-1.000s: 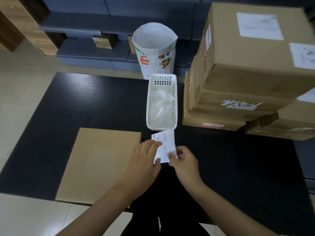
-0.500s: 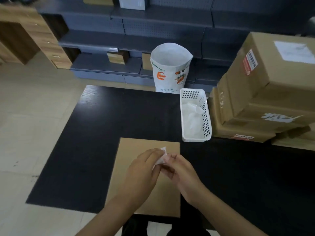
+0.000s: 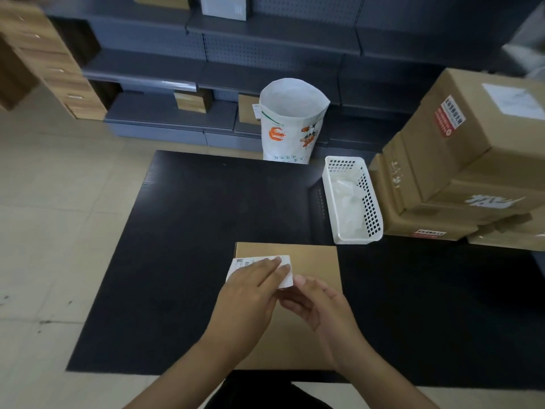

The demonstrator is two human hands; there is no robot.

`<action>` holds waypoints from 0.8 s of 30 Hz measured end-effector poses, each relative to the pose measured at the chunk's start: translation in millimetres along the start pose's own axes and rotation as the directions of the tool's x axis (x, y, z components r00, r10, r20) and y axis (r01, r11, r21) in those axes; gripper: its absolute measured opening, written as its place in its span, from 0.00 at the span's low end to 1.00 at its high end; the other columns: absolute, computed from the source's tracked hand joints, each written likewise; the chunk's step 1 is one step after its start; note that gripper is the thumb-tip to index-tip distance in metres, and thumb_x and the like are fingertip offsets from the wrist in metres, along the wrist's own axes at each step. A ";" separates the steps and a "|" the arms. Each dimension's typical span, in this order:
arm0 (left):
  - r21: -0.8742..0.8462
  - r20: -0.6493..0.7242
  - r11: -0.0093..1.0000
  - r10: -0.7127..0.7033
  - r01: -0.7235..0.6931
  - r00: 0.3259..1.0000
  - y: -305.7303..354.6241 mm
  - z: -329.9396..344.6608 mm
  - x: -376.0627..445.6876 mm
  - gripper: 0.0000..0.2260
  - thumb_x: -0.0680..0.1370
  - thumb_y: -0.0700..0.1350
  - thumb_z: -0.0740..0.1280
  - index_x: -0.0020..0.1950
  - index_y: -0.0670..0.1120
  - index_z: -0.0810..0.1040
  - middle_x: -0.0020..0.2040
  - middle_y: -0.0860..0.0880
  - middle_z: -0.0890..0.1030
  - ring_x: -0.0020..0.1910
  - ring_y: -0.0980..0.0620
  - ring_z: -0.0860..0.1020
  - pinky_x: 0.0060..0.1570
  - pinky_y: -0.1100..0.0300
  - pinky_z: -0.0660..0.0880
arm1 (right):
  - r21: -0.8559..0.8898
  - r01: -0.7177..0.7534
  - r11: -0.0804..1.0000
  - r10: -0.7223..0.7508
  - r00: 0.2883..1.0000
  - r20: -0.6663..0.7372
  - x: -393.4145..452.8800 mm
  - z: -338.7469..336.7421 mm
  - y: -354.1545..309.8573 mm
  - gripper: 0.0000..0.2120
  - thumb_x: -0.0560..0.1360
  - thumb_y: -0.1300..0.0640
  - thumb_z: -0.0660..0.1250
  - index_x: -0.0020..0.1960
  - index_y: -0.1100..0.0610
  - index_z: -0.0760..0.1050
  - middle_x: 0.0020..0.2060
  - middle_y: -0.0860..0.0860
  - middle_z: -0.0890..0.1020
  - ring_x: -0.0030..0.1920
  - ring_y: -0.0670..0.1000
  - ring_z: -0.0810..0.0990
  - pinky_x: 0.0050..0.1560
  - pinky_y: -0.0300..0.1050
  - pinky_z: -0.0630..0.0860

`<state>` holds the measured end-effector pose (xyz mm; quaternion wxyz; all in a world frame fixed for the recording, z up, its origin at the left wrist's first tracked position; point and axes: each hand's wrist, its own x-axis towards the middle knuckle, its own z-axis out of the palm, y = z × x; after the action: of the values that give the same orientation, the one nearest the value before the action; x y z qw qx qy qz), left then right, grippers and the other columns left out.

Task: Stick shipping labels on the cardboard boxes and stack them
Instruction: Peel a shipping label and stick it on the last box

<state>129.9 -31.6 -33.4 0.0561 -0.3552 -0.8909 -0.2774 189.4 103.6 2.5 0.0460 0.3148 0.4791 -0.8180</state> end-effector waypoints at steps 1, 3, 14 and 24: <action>0.022 -0.014 1.000 0.017 -0.017 1.000 -0.9 0.0 -1.0 0.18 0.73 0.41 0.59 0.58 0.45 0.82 0.56 0.47 0.82 0.54 0.49 0.81 0.53 0.56 0.76 | 0.011 -0.006 1.000 0.005 1.000 0.002 -1.2 1.9 -1.3 0.10 0.78 0.61 0.63 0.49 0.65 0.81 0.45 0.61 0.85 0.49 0.56 0.84 0.52 0.46 0.80; 0.067 -0.037 0.996 0.056 -0.054 0.998 -1.6 -1.4 -3.0 0.17 0.73 0.41 0.60 0.59 0.45 0.82 0.56 0.47 0.83 0.53 0.49 0.82 0.56 0.58 0.69 | 0.018 -0.021 1.000 0.021 1.000 0.015 -4.1 5.5 -2.5 0.09 0.78 0.62 0.62 0.48 0.64 0.81 0.44 0.59 0.85 0.48 0.54 0.84 0.51 0.45 0.80; -0.345 0.074 0.929 -0.119 0.137 0.990 19.3 -34.6 1.5 0.17 0.78 0.54 0.61 0.66 0.57 0.71 0.66 0.63 0.70 0.67 0.65 0.67 0.62 0.76 0.62 | -0.293 0.089 0.952 -0.084 0.996 0.030 -8.5 7.3 -10.9 0.11 0.80 0.58 0.61 0.51 0.64 0.79 0.40 0.52 0.83 0.43 0.47 0.81 0.52 0.42 0.78; -0.563 -0.106 0.817 -0.219 0.123 0.970 32.2 -33.0 6.9 0.09 0.74 0.40 0.71 0.53 0.47 0.83 0.49 0.58 0.83 0.49 0.63 0.81 0.48 0.71 0.75 | -0.120 0.102 0.988 -0.086 0.988 0.127 -11.3 -1.0 -19.2 0.08 0.78 0.63 0.62 0.50 0.61 0.80 0.41 0.52 0.84 0.44 0.47 0.82 0.49 0.40 0.78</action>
<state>143.0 -26.0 11.0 -0.0001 -0.2503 -0.7932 -0.5552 191.7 112.2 22.9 0.0562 0.2379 0.5406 -0.8050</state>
